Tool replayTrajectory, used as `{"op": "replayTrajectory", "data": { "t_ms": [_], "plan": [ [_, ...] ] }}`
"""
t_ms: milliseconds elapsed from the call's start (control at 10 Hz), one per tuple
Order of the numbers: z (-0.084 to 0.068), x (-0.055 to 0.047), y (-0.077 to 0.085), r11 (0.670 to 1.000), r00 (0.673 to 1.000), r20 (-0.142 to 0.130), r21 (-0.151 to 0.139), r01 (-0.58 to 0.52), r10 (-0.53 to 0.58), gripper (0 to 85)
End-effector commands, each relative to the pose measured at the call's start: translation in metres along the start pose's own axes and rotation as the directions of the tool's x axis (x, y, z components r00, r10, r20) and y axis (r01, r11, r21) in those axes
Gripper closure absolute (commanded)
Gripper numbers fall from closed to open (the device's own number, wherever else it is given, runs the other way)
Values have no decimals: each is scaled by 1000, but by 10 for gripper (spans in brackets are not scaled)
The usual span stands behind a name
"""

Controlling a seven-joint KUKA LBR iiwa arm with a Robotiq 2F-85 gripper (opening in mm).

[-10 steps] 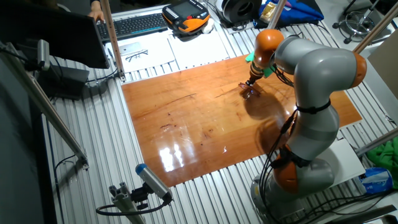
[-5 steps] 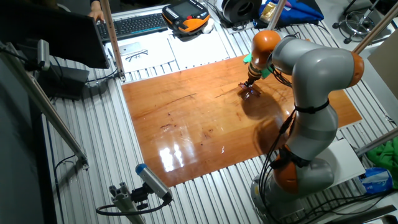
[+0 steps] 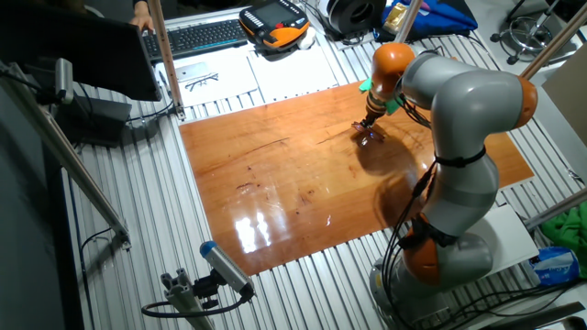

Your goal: Unfold the leg of the glasses (with one hand)

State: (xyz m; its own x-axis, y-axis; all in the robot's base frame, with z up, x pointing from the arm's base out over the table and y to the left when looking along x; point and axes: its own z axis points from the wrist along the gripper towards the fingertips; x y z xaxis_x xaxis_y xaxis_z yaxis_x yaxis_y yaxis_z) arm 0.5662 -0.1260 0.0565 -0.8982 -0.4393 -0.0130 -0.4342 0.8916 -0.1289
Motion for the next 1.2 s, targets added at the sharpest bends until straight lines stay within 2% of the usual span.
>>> {"op": "replayTrajectory", "data": {
  "t_ms": [0, 400, 500, 1100],
  "plan": [
    [0, 0, 0, 1000, 1000, 2, 2, 0, 0, 510],
    [6, 2, -3, 1000, 1000, 15, 5, -1, 1, 510],
    [7, 2, -4, 1000, 1000, 15, 5, -1, 1, 680],
    [13, 3, -1, 1000, 1000, 20, 11, 0, 0, 680]
  ]
}}
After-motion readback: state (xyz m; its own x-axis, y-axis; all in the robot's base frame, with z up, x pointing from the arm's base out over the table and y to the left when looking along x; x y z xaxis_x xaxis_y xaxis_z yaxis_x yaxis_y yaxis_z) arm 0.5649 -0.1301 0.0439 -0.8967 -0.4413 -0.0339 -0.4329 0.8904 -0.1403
